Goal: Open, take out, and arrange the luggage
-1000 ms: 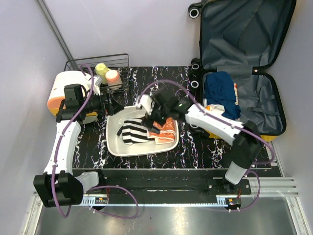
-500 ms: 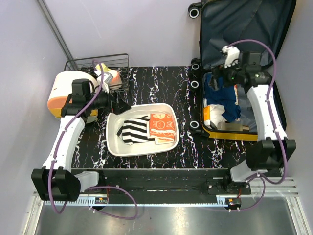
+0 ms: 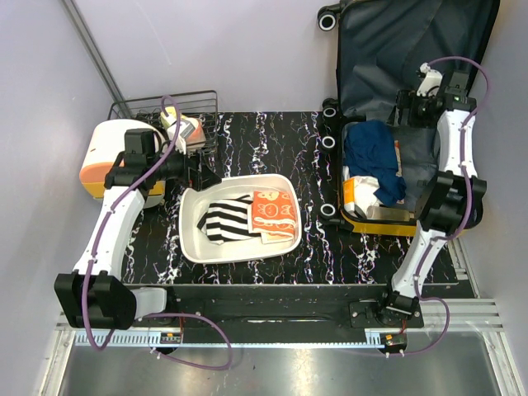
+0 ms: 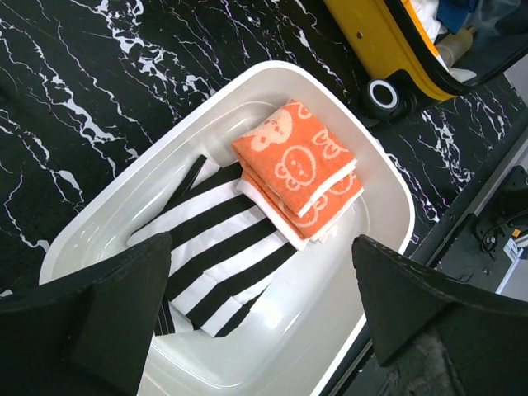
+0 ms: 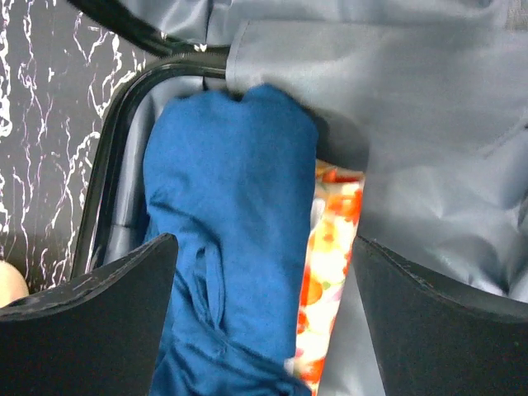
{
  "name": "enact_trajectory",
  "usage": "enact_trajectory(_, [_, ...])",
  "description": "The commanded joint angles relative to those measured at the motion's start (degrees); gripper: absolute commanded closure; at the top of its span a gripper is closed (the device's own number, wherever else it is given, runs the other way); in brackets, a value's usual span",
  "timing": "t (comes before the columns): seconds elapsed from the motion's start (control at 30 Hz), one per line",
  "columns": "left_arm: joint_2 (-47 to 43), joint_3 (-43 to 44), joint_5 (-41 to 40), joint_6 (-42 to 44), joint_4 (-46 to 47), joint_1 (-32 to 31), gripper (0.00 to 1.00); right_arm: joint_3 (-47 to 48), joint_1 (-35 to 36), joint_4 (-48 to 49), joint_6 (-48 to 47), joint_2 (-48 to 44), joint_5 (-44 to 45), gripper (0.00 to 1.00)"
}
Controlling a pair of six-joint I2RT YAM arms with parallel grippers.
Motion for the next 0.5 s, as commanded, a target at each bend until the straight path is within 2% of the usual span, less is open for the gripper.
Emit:
enact_trajectory(0.0, [0.74, 3.31, -0.89, 2.82, -1.03, -0.02, 0.05, 9.62, 0.43, -2.61, 1.79, 5.77, -4.13, 0.05])
enact_trajectory(0.23, [1.97, 4.28, -1.86, 3.35, -2.08, -0.02, 0.06, 17.36, 0.43, -4.28, 6.53, 15.08, -8.71, 0.07])
enact_trajectory(0.47, [3.02, 5.07, -1.77, 2.74, -2.35, -0.02, 0.06, 18.60, 0.43, -4.37, 9.62, 19.75, -12.57, 0.09])
